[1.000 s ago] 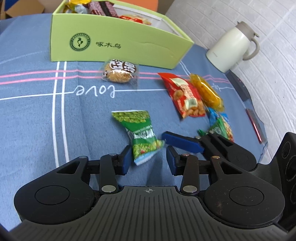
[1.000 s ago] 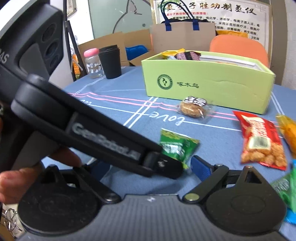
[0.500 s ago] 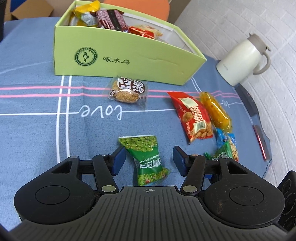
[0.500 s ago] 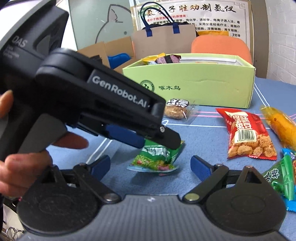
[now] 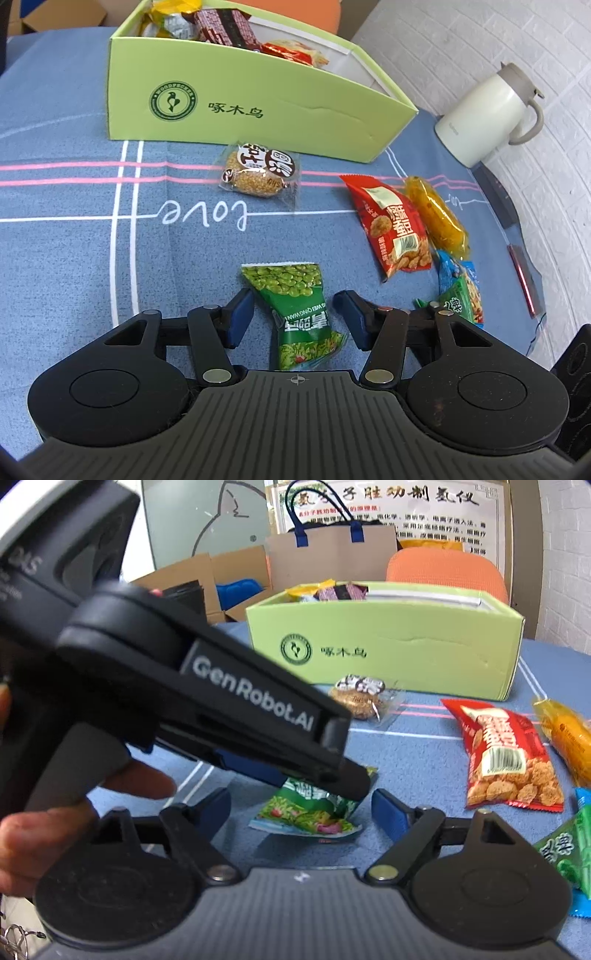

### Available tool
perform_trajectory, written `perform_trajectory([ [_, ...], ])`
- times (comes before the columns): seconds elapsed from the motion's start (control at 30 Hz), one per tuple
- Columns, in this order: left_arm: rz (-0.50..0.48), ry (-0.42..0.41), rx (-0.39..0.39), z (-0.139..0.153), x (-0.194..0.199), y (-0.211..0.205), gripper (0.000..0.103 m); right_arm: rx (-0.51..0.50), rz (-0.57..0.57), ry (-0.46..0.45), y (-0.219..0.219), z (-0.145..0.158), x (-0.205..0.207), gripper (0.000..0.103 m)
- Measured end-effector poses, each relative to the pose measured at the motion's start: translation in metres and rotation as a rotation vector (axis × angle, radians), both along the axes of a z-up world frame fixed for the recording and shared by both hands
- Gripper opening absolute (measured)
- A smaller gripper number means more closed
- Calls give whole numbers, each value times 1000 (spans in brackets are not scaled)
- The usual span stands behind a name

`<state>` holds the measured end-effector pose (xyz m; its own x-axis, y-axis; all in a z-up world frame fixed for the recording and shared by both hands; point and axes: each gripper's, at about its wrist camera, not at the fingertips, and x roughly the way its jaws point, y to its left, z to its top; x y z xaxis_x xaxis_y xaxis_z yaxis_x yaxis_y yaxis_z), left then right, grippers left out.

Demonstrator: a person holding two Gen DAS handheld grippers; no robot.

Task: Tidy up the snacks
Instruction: 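Close the left gripper on the green pea snack bag, then carry the green pea bag with the left gripper and release it into the box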

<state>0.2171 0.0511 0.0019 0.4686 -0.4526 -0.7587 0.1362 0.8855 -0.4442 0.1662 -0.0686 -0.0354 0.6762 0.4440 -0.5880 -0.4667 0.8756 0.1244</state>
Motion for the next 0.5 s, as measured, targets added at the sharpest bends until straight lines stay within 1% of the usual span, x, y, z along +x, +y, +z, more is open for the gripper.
perform_trajectory([
  [0.1,-6,-5,-26,1,-2,3,34,-16,-3,-6,2,2,1,83],
  [0.17,2,0,-34,-1,-4,5,32,-26,-4,2,3,-1,3,77],
  [0.2,-6,-7,-36,-1,-5,3,30,-25,-3,12,3,-3,4,72],
  [0.23,-16,-11,-38,-3,-6,2,27,-23,-5,4,4,-4,3,66],
  [0.27,-14,-17,-49,-5,-8,1,11,-28,-11,-5,5,-5,2,65],
  [0.3,-6,-24,-35,-6,-10,0,4,-33,-15,-7,5,-5,1,64],
  [0.33,-4,-34,-40,-7,-12,0,3,-35,-16,-9,5,-3,-1,64],
  [0.4,15,-32,-68,-4,-15,4,1,-37,-5,-22,6,2,-4,59],
  [0.5,27,-58,-109,11,-17,8,1,-43,-2,-76,4,17,-10,59],
])
